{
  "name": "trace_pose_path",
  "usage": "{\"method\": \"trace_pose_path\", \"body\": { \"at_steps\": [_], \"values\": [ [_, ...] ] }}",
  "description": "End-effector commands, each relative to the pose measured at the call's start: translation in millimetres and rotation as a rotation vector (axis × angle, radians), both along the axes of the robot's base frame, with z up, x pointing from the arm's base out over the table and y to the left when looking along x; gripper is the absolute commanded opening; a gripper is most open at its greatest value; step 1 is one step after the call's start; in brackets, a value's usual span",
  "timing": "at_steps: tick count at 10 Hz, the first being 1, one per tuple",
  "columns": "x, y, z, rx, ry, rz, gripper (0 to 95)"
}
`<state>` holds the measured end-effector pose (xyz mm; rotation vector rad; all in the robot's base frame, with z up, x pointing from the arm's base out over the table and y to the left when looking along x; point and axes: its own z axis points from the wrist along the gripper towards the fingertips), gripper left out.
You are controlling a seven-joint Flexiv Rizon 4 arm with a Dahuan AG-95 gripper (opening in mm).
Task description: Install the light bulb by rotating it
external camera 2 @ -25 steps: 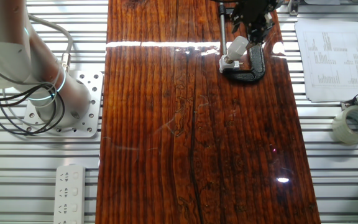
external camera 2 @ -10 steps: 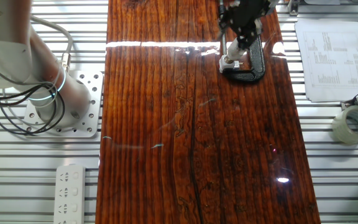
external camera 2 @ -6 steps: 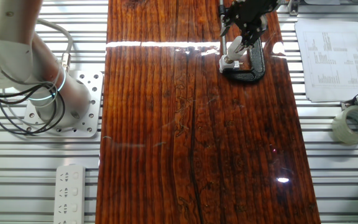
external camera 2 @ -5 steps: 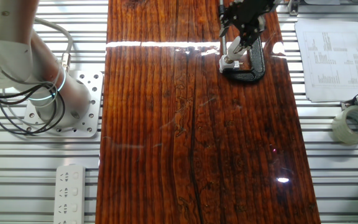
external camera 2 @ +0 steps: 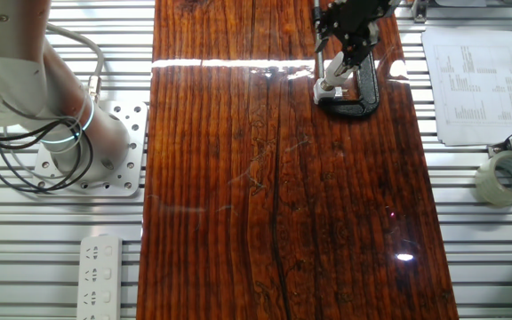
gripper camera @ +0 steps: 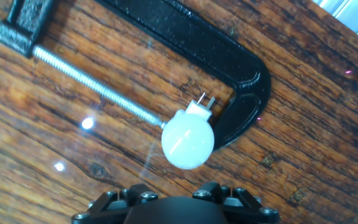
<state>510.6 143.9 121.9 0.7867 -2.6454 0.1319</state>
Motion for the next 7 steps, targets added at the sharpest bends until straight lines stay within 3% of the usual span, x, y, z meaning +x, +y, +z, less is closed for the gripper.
{"method": "trace_pose_path", "body": {
  "at_steps": [1, 7],
  "values": [
    [1.4, 2.3, 2.4, -0.006, -0.004, -0.012, 57.0],
    [10.4, 1.4, -6.4, -0.011, -0.027, -0.028, 57.0]
  ]
}}
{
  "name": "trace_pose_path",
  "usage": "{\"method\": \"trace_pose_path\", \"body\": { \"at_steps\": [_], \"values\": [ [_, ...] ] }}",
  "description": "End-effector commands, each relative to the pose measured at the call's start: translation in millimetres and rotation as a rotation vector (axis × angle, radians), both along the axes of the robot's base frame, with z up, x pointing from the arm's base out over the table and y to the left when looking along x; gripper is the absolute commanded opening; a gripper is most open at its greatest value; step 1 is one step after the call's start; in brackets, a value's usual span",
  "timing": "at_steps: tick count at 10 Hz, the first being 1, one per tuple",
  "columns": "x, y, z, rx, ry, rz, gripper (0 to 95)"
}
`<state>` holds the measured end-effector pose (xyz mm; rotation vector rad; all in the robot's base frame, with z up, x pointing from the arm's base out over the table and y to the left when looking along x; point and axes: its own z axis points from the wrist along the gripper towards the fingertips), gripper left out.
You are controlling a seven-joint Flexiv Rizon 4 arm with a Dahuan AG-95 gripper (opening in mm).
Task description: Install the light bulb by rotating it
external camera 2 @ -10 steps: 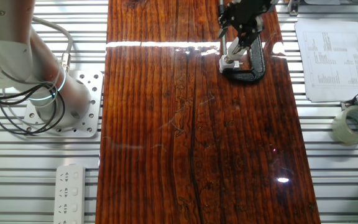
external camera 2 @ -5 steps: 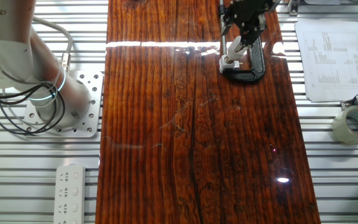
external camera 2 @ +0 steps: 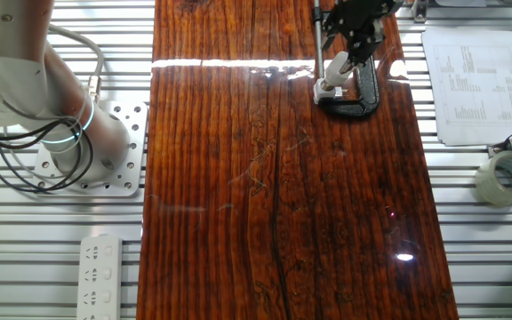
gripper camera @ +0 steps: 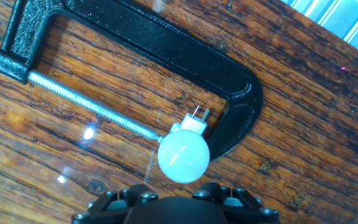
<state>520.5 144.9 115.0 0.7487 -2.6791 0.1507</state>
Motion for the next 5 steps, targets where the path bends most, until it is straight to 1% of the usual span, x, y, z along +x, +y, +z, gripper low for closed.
{"method": "trace_pose_path", "body": {
  "at_steps": [1, 5],
  "values": [
    [1.7, 0.3, -1.0, 0.000, 0.001, 0.001, 57.0],
    [5.6, 1.5, -3.4, 0.003, 0.000, 0.002, 57.0]
  ]
}}
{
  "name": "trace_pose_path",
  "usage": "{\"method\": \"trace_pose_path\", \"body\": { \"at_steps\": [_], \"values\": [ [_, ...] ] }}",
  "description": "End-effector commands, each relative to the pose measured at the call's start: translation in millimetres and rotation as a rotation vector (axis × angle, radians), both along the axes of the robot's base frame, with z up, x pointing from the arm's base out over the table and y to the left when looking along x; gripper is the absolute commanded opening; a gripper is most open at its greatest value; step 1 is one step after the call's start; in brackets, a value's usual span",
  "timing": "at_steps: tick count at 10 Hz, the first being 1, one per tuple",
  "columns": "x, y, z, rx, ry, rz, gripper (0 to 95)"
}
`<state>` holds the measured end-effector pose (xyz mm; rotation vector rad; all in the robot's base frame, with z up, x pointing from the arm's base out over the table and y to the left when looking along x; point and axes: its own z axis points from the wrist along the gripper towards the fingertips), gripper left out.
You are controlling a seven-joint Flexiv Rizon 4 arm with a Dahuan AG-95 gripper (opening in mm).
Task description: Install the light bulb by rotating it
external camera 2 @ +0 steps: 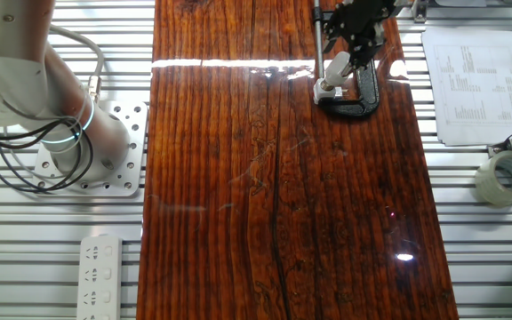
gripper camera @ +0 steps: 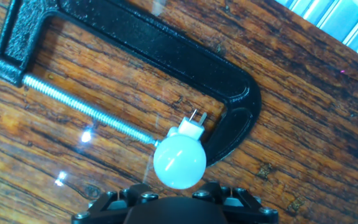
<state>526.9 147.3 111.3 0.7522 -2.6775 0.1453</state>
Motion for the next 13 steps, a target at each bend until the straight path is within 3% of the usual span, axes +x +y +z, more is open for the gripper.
{"method": "trace_pose_path", "body": {
  "at_steps": [1, 13],
  "values": [
    [-0.3, 0.5, 0.3, -0.001, 0.000, 0.001, 57.0],
    [10.8, 3.8, -6.7, -0.005, -0.007, -0.016, 57.0]
  ]
}}
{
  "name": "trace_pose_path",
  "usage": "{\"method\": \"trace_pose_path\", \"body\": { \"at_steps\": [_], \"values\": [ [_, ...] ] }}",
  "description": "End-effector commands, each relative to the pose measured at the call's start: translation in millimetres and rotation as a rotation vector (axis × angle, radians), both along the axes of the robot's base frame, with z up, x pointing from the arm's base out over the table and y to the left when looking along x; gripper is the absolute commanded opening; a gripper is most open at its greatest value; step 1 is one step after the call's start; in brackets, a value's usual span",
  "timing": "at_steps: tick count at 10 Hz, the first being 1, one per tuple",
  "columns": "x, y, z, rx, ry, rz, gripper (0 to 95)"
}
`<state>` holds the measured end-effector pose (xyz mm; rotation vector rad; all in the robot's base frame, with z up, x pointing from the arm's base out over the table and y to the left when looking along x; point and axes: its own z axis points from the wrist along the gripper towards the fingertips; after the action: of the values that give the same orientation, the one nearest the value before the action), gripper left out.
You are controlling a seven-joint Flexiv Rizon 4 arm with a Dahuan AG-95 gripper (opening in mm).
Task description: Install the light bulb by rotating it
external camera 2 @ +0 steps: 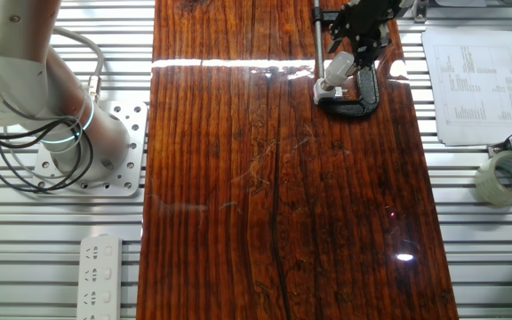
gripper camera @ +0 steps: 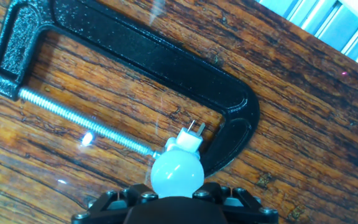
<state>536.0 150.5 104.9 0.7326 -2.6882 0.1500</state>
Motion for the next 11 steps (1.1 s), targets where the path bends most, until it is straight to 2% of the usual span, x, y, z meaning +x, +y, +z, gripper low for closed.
{"method": "trace_pose_path", "body": {
  "at_steps": [1, 11],
  "values": [
    [3.9, 2.0, -0.7, -0.001, 0.000, -0.003, 57.0],
    [9.5, 6.3, -8.6, -0.007, -0.001, -0.014, 57.0]
  ]
}}
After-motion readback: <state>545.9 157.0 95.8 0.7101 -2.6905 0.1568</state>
